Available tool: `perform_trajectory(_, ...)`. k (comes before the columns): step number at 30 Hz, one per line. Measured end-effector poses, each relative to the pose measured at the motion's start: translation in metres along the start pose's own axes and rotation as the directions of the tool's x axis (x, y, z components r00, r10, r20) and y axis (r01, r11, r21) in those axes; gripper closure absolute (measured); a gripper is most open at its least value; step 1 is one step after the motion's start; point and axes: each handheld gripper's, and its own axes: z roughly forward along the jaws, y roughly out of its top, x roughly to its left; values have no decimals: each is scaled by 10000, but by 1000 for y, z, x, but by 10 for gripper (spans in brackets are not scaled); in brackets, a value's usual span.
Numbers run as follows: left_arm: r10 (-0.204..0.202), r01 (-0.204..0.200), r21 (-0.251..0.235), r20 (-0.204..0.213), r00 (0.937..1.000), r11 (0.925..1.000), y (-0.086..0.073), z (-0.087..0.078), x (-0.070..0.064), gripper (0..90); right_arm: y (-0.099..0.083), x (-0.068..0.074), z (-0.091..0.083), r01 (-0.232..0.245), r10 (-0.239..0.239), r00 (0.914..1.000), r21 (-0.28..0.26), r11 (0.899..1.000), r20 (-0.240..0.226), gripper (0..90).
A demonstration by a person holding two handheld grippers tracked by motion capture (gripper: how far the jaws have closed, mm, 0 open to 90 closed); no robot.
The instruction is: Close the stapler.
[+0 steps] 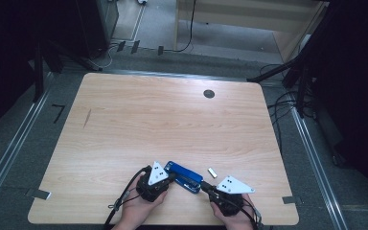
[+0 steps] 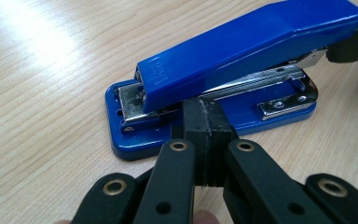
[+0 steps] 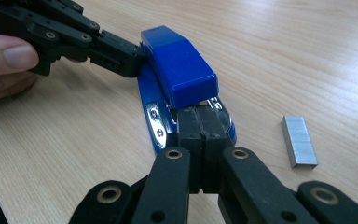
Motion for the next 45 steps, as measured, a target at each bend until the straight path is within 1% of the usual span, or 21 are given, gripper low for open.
perform_trajectory(7, 18, -18, -2, -12, 10000, 10000, 0, 0, 0, 900, 5, 2, -3, 53, -52, 10000, -342, 9994, 39, 900)
perform_trajectory(14, 42, -42, -1, -65, 10000, 10000, 0, 0, 0, 900, 10, 3, -5, 229, -227, 9997, -716, 9972, 33, 900)
perform_trajectory(18, 14, -15, -33, -116, 9999, 10000, 0, 0, 0, 900, 13, 4, -5, 213, -211, 9998, -904, 9957, 31, 900)
perform_trajectory(21, 78, -78, -9, -183, 9998, 10000, 0, 0, -1, 900, 17, 6, -6, 263, -261, 9997, -1064, 9940, 36, 900)
perform_trajectory(25, 114, -114, -36, -235, 9997, 9999, 0, 0, -2, 900, 23, 7, -6, 216, -220, 9998, -1284, 9915, -15, 900)
perform_trajectory(27, 152, -153, -7, -273, 9995, 9999, 1, 0, -2, 900, 26, 8, -6, 278, -268, 9996, -1301, 9911, 98, 900)
perform_trajectory(30, 162, -162, -11, -293, 9994, 9999, 1, 1, -2, 900, 30, 7, -5, 229, -212, 9997, -1321, 9910, 136, 900)
perform_trajectory(37, 244, -245, -32, -323, 9992, 9997, 0, 1, -3, 900, 36, 10, -5, 234, -235, 9997, -1356, 9905, 7, 900)
perform_trajectory(45, 283, -285, -62, -367, 9989, 9996, 0, 1, -4, 900, 44, 14, -3, 225, -243, 9997, -1545, 9877, -98, 900)
